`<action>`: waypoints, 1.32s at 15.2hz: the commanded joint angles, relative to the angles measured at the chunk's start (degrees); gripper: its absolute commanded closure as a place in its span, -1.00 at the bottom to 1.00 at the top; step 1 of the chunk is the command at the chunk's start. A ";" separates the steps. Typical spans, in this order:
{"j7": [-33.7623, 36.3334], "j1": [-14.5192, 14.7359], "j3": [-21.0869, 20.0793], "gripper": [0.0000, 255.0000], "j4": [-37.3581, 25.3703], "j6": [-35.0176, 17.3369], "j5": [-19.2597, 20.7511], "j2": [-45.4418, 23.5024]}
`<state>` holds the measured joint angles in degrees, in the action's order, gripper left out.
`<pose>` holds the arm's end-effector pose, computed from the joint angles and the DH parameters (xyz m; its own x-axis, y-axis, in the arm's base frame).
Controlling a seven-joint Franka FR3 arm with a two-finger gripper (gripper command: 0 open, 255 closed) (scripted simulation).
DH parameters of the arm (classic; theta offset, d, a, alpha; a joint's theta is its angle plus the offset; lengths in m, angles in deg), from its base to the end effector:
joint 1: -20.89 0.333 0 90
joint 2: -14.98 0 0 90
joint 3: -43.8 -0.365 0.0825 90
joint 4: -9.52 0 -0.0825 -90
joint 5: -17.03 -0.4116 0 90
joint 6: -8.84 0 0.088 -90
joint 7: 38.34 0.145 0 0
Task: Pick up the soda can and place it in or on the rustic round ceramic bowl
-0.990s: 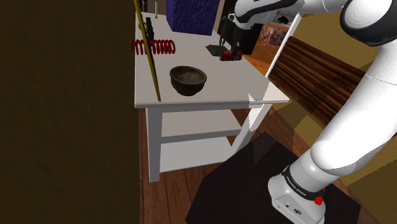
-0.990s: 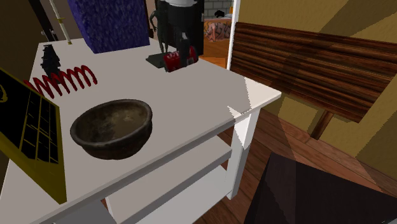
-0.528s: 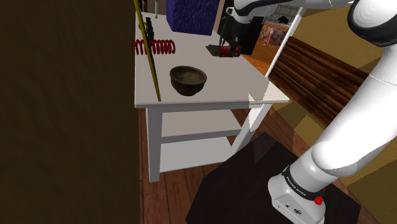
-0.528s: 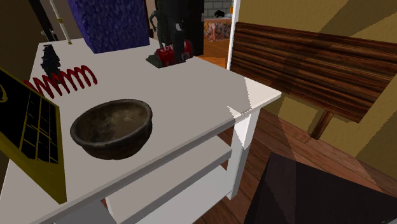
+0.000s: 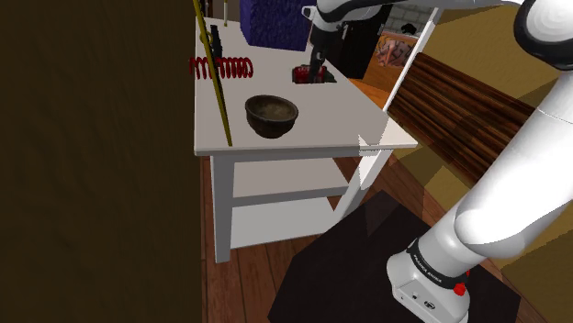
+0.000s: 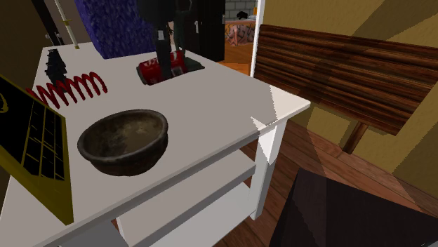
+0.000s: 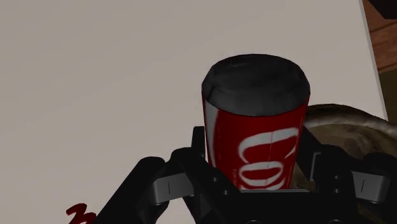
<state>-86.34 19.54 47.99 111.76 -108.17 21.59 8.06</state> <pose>0.6452 -0.0679 0.4971 0.7136 0.6999 0.0281 0.6884 -0.7082 0.1566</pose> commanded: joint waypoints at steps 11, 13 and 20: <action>14.70 7.96 -5.81 1.00 -2.09 1.71 2.73 -1.74; 14.87 7.95 -5.79 1.00 -0.88 0.25 2.82 -1.99; 15.52 7.91 -5.71 1.00 2.92 -4.76 3.20 -3.23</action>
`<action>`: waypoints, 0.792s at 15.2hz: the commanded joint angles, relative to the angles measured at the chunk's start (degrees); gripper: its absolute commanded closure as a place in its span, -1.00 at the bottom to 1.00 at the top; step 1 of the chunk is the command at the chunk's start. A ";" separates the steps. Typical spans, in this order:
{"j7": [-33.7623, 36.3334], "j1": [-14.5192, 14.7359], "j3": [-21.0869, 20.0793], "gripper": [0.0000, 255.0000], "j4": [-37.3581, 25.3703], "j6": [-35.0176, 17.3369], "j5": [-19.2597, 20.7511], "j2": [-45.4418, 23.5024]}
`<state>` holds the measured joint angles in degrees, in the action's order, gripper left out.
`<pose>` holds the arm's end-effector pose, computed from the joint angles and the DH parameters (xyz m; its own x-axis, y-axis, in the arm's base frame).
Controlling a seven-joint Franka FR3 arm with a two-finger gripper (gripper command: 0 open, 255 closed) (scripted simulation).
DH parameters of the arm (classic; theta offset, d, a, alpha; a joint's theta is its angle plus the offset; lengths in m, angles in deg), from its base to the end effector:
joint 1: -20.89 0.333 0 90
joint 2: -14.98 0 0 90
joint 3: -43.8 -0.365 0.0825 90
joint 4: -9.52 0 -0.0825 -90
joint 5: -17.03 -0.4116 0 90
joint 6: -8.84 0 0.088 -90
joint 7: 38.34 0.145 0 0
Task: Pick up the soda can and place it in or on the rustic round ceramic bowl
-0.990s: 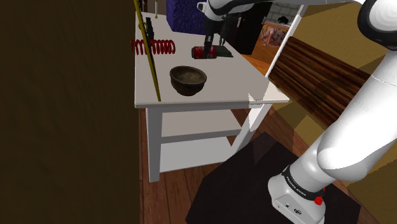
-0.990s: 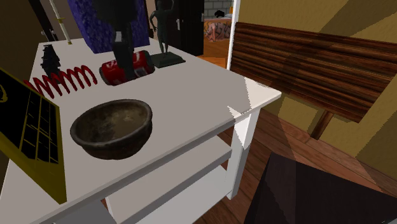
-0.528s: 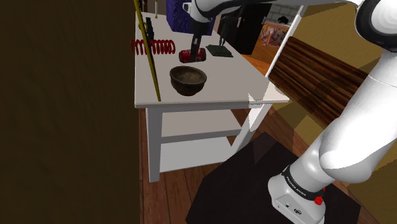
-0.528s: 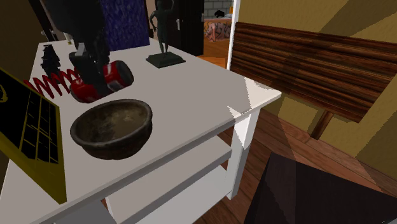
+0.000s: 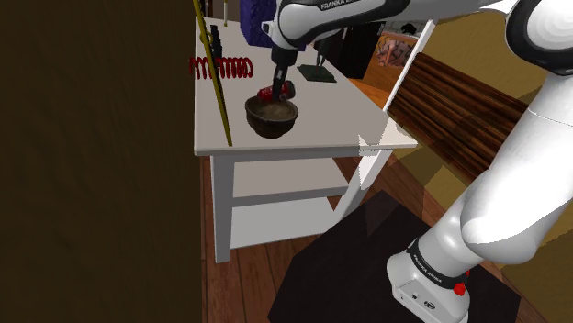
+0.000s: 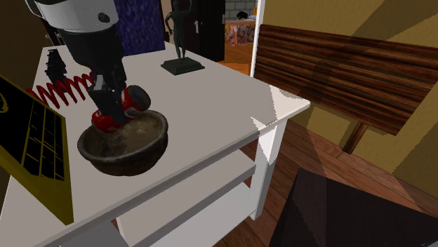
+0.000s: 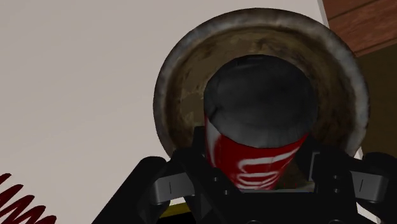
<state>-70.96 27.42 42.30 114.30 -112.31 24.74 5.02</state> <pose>0.6518 0.0805 0.4473 0.7147 0.6989 0.0275 0.6874 -0.7091 0.1569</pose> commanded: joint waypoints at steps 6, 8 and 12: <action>0.53 0.02 0.04 1.00 2.20 -3.35 0.31 -1.12; 0.53 0.02 0.04 1.00 2.20 -3.35 0.31 -1.12; 0.53 0.02 0.04 1.00 2.20 -3.35 0.31 -1.12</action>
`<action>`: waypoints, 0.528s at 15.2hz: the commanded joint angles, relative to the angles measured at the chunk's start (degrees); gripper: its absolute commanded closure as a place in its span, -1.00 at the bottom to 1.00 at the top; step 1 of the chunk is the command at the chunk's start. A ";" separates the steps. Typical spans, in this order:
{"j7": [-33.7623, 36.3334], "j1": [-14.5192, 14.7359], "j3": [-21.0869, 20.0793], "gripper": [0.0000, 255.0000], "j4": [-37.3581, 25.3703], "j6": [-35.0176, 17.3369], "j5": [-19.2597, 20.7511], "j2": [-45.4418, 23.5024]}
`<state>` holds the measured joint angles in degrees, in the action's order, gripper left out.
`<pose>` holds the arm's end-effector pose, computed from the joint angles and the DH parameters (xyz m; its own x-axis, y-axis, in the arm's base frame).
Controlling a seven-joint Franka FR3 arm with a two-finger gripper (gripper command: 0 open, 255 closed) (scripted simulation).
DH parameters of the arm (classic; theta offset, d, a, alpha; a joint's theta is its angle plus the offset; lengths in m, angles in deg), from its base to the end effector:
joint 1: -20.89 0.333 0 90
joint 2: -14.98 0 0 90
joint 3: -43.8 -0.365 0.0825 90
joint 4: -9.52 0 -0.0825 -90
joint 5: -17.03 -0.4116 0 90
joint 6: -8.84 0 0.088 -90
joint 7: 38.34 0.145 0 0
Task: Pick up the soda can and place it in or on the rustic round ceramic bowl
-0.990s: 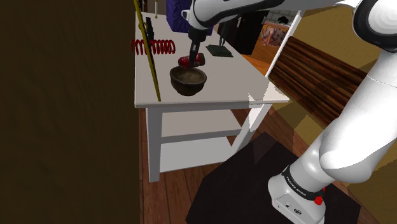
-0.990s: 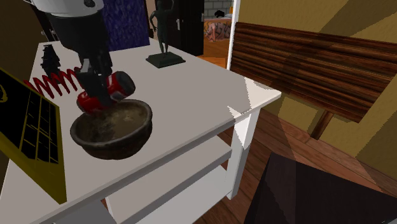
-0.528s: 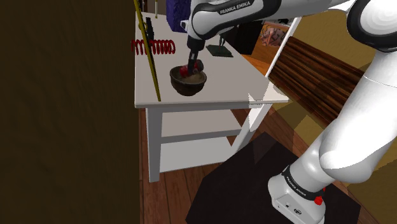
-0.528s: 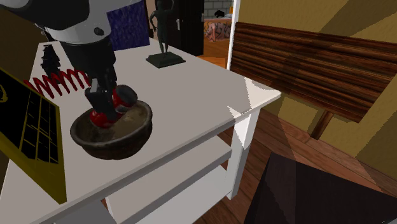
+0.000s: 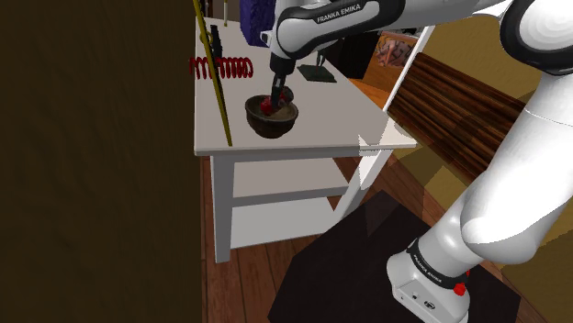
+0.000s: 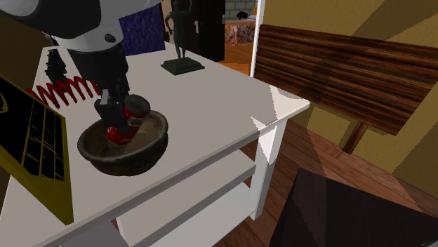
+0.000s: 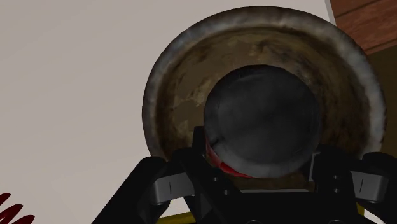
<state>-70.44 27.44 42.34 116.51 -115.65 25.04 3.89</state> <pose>0.6521 0.0812 0.4207 0.7146 0.6989 0.0281 0.6874 -0.7091 0.1570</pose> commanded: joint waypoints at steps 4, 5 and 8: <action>0.00 0.00 0.00 -1.00 -0.01 -0.01 0.00 0.01; 0.00 0.00 0.00 -1.00 -0.02 -0.01 0.00 0.01; -0.16 0.17 -0.18 -1.00 -1.65 3.31 -0.26 1.69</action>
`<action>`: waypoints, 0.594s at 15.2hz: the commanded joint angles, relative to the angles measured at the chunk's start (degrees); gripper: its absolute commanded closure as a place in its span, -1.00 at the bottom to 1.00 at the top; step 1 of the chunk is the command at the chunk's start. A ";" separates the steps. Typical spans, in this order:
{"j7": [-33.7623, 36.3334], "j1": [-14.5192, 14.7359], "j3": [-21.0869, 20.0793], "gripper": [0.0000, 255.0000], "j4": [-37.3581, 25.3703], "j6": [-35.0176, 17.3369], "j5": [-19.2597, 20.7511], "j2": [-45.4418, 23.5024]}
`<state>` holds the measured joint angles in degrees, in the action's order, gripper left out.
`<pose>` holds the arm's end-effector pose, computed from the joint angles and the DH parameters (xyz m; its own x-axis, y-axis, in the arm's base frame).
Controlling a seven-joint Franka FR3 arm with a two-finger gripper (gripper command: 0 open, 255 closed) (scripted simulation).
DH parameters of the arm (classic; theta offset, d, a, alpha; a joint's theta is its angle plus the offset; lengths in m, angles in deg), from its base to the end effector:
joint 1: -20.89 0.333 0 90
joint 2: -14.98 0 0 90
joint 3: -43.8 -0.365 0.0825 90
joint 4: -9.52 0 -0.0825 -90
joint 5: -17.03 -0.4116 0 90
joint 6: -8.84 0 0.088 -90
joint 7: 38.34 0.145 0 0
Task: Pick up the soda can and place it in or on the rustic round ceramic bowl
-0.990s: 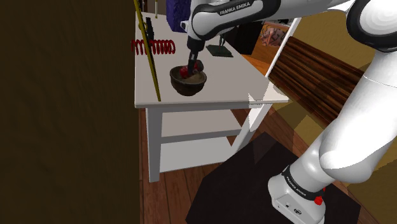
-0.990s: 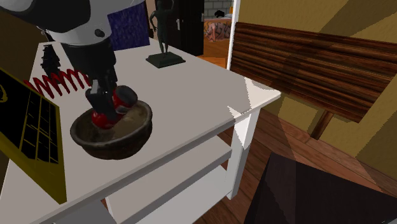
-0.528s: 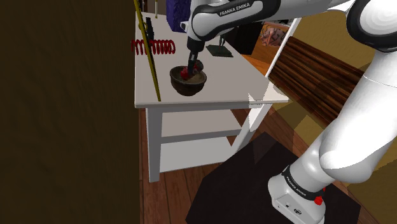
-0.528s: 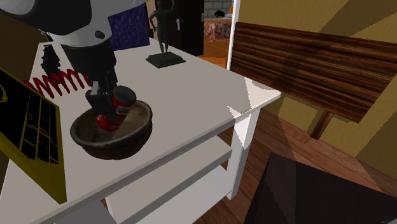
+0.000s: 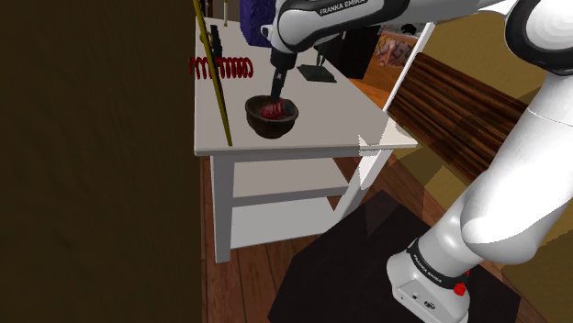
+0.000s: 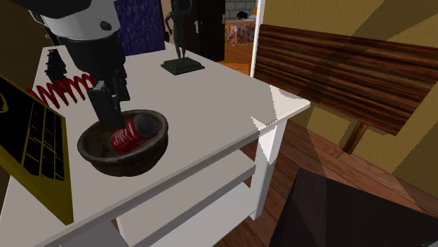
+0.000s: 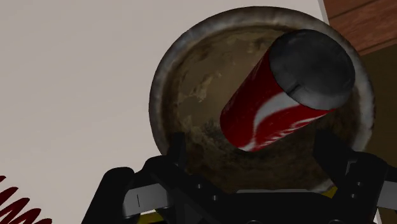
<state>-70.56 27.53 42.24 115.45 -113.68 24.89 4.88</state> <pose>0.6503 0.0826 0.4379 0.7146 0.6990 0.0291 0.6872 -0.7091 0.1580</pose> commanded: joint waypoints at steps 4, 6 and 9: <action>-0.17 0.25 -0.23 -1.00 -2.32 4.38 -0.31 2.00; -0.17 0.25 -0.23 -1.00 -2.33 4.38 -0.31 1.99; -0.17 0.25 -0.23 -1.00 -2.33 4.38 -0.31 1.99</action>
<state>-70.74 27.78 42.01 113.12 -109.31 24.58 6.85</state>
